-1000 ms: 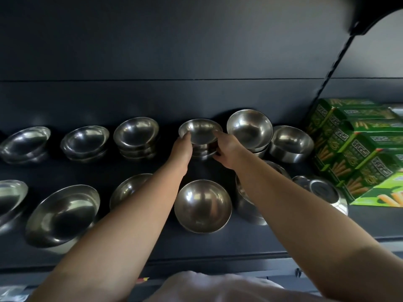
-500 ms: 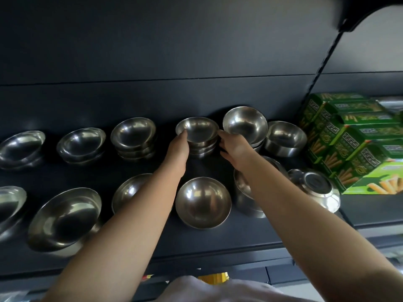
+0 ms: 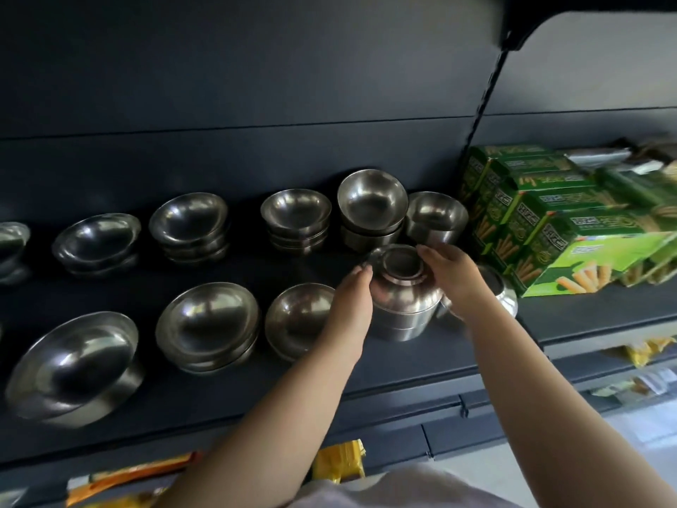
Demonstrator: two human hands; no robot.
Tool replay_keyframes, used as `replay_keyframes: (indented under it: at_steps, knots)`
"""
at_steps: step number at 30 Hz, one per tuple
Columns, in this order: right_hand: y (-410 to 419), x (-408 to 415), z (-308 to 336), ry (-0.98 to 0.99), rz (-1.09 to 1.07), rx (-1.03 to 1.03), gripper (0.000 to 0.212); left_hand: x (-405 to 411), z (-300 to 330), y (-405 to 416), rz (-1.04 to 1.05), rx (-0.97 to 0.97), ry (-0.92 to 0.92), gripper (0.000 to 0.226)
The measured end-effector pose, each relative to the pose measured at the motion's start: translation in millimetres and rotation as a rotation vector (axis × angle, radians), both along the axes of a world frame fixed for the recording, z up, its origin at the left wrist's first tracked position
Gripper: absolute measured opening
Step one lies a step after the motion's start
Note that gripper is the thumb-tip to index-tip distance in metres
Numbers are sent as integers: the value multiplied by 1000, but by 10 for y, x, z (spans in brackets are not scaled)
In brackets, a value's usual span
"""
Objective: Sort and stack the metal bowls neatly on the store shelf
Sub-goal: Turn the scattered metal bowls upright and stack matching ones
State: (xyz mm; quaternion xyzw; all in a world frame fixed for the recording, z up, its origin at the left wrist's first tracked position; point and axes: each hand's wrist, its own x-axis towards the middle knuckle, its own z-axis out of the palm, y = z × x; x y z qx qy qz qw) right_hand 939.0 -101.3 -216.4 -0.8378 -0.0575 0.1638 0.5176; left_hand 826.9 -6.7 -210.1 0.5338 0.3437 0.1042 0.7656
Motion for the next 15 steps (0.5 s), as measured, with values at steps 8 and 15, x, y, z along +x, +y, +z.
replay_keyframes:
  at_steps: [8,15]
  knots:
    - [-134,7,-113,192,181,84,70,193,-271,-340,227,-68,160,53]
    - [-280,-11,-173,134,288,24,62,237,-307,-569,383,-101,180,59]
